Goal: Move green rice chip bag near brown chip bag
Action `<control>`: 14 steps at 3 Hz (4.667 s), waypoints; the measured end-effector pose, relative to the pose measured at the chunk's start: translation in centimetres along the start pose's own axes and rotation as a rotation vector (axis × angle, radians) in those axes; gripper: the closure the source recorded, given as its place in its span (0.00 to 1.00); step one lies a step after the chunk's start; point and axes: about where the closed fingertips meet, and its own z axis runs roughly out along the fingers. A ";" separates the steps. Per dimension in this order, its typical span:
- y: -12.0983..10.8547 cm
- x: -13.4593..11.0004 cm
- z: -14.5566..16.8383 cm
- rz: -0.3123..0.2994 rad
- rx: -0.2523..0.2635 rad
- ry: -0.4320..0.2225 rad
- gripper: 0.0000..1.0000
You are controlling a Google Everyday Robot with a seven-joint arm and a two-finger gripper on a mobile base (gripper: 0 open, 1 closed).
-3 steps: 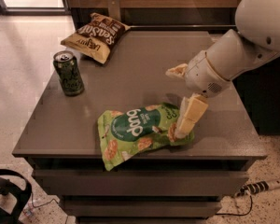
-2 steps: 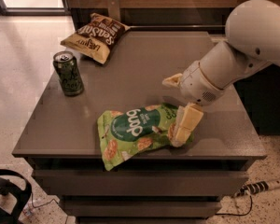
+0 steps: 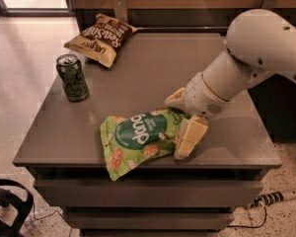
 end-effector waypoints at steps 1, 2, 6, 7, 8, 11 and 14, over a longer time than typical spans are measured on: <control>0.1 -0.1 0.0 -0.002 -0.001 0.001 0.39; 0.1 -0.2 0.0 -0.005 -0.001 0.002 0.64; -2.3 0.5 -4.5 0.079 0.091 0.067 1.00; -6.2 1.3 -9.6 0.137 0.165 0.092 1.00; -9.9 2.1 -13.8 0.217 0.274 0.102 1.00; -21.2 5.5 -21.0 0.486 0.634 0.234 1.00; -28.0 6.0 -18.1 0.543 0.803 0.318 1.00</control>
Offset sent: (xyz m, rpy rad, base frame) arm -0.0006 0.0010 0.0003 -0.0010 -0.0006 0.0021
